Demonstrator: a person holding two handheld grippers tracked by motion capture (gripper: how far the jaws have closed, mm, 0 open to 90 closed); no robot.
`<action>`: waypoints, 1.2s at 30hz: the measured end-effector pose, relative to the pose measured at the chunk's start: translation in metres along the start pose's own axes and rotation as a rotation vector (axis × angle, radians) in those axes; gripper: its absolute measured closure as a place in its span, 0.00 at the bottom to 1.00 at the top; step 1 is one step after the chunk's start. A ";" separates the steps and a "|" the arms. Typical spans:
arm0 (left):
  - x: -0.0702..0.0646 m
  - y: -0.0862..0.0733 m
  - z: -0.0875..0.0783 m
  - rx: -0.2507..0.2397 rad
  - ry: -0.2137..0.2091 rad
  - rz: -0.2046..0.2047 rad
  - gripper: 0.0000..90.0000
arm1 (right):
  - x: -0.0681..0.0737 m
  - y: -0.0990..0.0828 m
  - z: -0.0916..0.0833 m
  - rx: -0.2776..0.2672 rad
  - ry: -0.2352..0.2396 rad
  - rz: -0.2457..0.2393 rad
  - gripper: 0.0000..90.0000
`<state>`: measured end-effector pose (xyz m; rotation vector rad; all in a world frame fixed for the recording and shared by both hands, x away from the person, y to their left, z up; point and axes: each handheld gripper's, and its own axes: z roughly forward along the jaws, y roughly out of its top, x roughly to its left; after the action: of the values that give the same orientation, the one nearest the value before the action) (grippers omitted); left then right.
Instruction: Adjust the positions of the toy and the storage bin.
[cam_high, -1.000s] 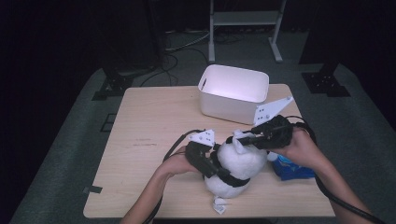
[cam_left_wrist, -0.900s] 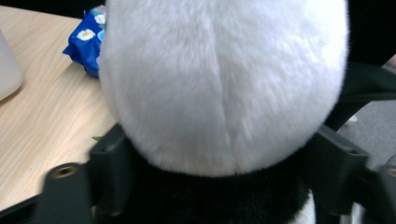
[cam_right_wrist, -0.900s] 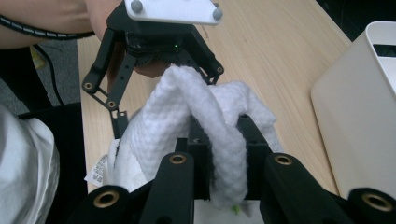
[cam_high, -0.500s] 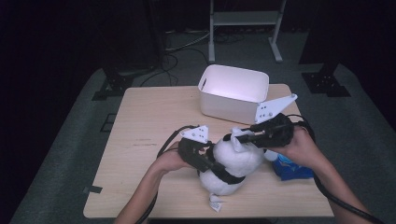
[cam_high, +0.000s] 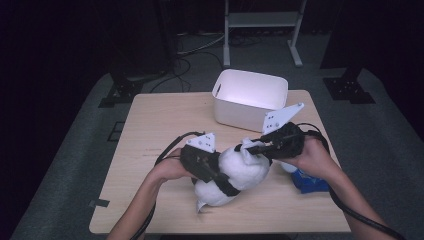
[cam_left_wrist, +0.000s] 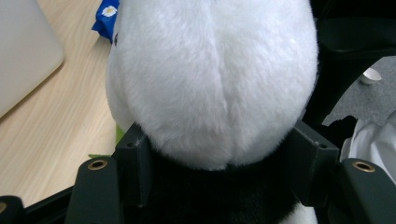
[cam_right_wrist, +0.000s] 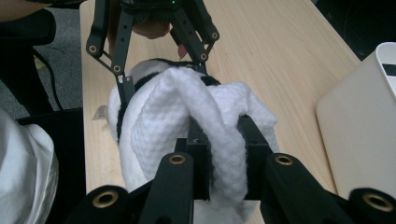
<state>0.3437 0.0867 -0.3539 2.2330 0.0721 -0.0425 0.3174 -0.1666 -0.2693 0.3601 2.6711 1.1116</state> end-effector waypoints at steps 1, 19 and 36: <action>0.000 0.001 0.001 0.001 0.000 0.003 0.39 | 0.000 0.000 0.000 0.000 0.000 0.000 0.86; -0.002 0.011 0.032 0.046 -0.014 0.015 0.34 | 0.001 -0.014 0.015 0.070 0.007 -0.001 0.86; -0.005 0.029 0.057 0.129 0.000 0.047 0.31 | 0.002 -0.050 0.026 0.067 0.012 0.053 0.86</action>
<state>0.3404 0.0237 -0.3655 2.3626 0.0174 -0.0216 0.3160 -0.1831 -0.3232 0.4403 2.7291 1.0445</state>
